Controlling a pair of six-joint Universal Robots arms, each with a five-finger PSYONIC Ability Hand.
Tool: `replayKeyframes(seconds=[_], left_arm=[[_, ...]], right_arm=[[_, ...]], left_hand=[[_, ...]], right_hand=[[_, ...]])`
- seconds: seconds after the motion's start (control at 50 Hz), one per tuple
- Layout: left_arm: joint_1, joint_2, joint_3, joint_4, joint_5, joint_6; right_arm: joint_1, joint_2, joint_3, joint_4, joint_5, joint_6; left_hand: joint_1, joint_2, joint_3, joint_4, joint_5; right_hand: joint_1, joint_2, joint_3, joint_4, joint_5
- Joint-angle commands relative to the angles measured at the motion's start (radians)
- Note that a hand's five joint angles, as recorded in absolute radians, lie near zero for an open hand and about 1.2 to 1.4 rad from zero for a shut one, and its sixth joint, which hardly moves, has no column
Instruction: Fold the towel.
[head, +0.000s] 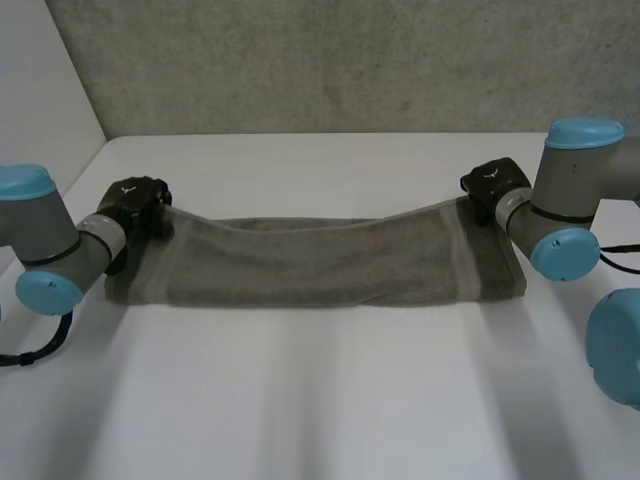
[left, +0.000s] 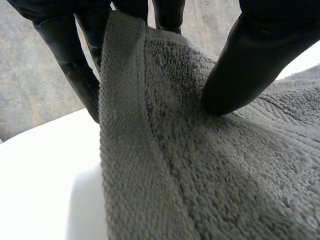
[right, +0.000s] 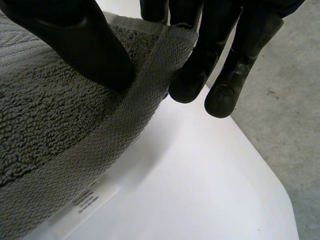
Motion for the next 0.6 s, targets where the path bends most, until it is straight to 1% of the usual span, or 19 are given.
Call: replayKeyframes(seconds=[0.02,0.22,0.3,0.32,0.34,0.36,0.38,0.4,0.42,0.48,0.6], left_arm=[[0.001,0.007,0.014,0.003,-0.002,0.000],[-0.009,0.004,0.060,0.003,-0.025,-0.003],[-0.009,0.000,0.063,0.002,-0.028,-0.003],[-0.009,-0.002,0.060,0.002,-0.028,-0.001],[-0.009,-0.002,0.060,0.002,-0.028,-0.001],[-0.010,-0.003,0.057,0.002,-0.032,-0.001],[-0.016,-0.005,0.056,-0.001,-0.037,0.000],[-0.016,-0.005,0.056,-0.001,-0.037,0.000],[-0.024,-0.005,0.054,-0.003,-0.040,0.002],[-0.035,0.000,0.051,-0.007,-0.043,0.002],[-0.036,0.018,0.028,-0.015,-0.042,0.005]], right_arm=[[-0.001,-0.001,-0.039,-0.014,0.013,0.026],[-0.001,0.021,-0.096,-0.015,0.022,0.026],[-0.001,0.053,-0.127,-0.009,0.027,0.023],[-0.001,0.062,-0.130,-0.004,0.027,0.019],[-0.001,0.062,-0.130,-0.004,0.027,0.019],[0.001,0.068,-0.128,-0.003,0.027,0.017],[0.002,0.071,-0.127,-0.003,0.028,0.016],[0.003,0.071,-0.127,-0.003,0.028,0.016],[0.007,0.073,-0.127,-0.003,0.033,0.016],[0.018,0.065,-0.127,-0.001,0.056,0.022],[0.022,0.027,-0.111,0.013,0.064,0.049]], left_hand=[[0.049,0.040,0.014,0.043,0.031],[0.049,0.040,0.014,0.043,0.031],[0.049,0.040,0.014,0.043,0.031],[0.049,0.040,0.014,0.043,0.031],[0.049,0.040,0.014,0.043,0.031],[-0.448,-0.456,-0.483,-0.453,-0.466],[-1.002,-1.011,-1.037,-1.008,-1.020],[-1.008,-1.016,-1.043,-1.013,-1.025],[-1.165,-1.173,-1.200,-1.170,-1.182],[-1.163,-1.172,-1.198,-1.169,-1.181],[-1.163,-1.172,-1.198,-1.169,-1.181]], right_hand=[[0.073,0.056,0.053,0.061,0.051],[0.073,0.056,0.053,0.061,0.051],[0.073,0.056,0.053,0.061,0.051],[-0.118,-0.135,-0.138,-0.130,-0.139],[-0.120,-0.137,-0.140,-0.132,-0.141],[-0.725,-0.741,-0.745,-0.737,-0.746],[-1.149,-1.166,-1.169,-1.161,-1.170],[-1.149,-1.166,-1.169,-1.161,-1.170],[-1.149,-1.166,-1.169,-1.161,-1.170],[-1.149,-1.166,-1.169,-1.161,-1.170],[-1.149,-1.166,-1.169,-1.161,-1.170]])
